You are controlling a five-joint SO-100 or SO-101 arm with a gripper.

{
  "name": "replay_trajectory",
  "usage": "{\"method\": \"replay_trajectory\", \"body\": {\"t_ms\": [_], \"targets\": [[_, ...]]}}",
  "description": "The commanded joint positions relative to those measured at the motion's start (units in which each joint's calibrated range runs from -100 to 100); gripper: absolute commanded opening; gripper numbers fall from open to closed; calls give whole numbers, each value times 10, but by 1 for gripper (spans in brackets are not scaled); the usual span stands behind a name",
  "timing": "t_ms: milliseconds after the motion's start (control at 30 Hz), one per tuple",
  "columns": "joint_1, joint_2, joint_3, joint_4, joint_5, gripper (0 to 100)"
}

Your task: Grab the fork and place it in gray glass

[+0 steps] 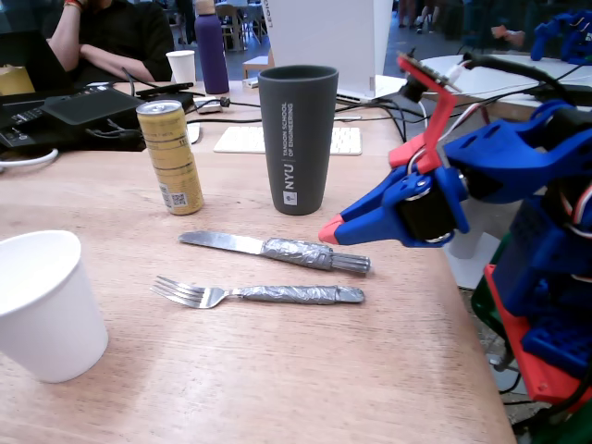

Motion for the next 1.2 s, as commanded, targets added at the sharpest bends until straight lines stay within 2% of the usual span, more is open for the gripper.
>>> {"method": "replay_trajectory", "body": {"t_ms": [0, 967, 1167], "targets": [[-4, -1, 4, 0, 0, 0], [-21, 17, 0, -1, 1, 0], [-22, 276, -281, 4, 4, 0]]}}
